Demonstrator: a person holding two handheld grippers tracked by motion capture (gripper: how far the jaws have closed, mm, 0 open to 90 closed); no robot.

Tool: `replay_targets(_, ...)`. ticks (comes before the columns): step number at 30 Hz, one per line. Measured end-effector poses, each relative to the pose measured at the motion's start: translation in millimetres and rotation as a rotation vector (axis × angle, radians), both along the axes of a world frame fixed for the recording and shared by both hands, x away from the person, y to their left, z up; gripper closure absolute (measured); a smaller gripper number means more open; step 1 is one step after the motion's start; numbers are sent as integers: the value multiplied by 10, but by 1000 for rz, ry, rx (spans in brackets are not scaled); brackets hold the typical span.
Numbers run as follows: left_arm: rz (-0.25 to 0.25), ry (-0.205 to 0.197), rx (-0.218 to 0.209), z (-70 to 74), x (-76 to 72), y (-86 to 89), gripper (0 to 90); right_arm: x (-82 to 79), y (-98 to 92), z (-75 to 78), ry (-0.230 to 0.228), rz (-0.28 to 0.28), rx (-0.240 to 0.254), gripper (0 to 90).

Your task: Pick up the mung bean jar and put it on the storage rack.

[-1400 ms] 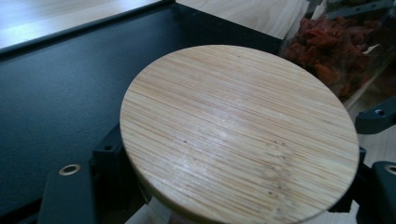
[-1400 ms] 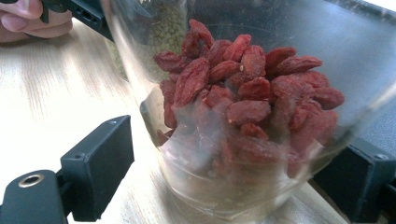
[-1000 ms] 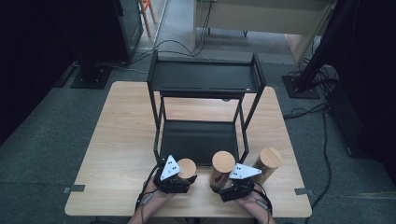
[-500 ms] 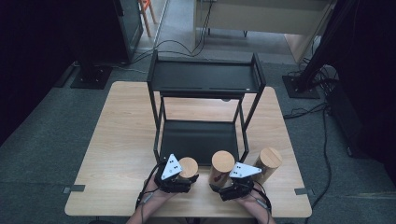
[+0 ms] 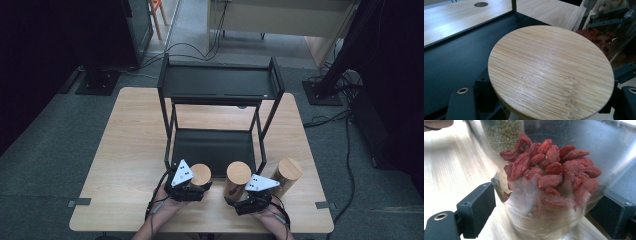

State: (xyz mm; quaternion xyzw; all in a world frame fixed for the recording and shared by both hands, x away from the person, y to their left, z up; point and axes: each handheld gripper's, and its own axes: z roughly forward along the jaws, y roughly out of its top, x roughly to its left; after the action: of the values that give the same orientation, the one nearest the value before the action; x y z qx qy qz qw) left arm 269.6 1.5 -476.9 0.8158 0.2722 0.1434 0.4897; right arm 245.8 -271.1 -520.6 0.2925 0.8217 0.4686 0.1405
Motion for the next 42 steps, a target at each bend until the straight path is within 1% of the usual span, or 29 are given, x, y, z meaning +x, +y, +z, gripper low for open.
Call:
replay_targets(3,0,-3,7,14,12,-6,252,1,0,-1,-1,-1,1,114)
replay_targets(8,8,17,11,34,51,-29,252,0,1,-1,1,-1,1,114)
replay_targets(10,5,17,22,37,62,-45,253,-2,1,-1,9,0,2,114)
replay_targets(13,7,19,35,47,91,-69,252,0,0,-1,7,-1,1,114)
replay_targets(17,15,20,33,67,124,-79,253,0,1,-1,6,-4,0,114)
replay_targets(28,12,26,34,89,188,-109,254,0,0,-1,6,-6,-2,114)
replay_targets(32,9,19,47,95,216,-133,254,0,0,-1,6,-6,-2,114)
replay_targets(35,15,21,41,103,245,-144,254,0,0,-1,7,-5,-1,114)
replay_targets(42,23,28,42,99,304,-149,254,2,-1,-2,10,-4,-1,114)
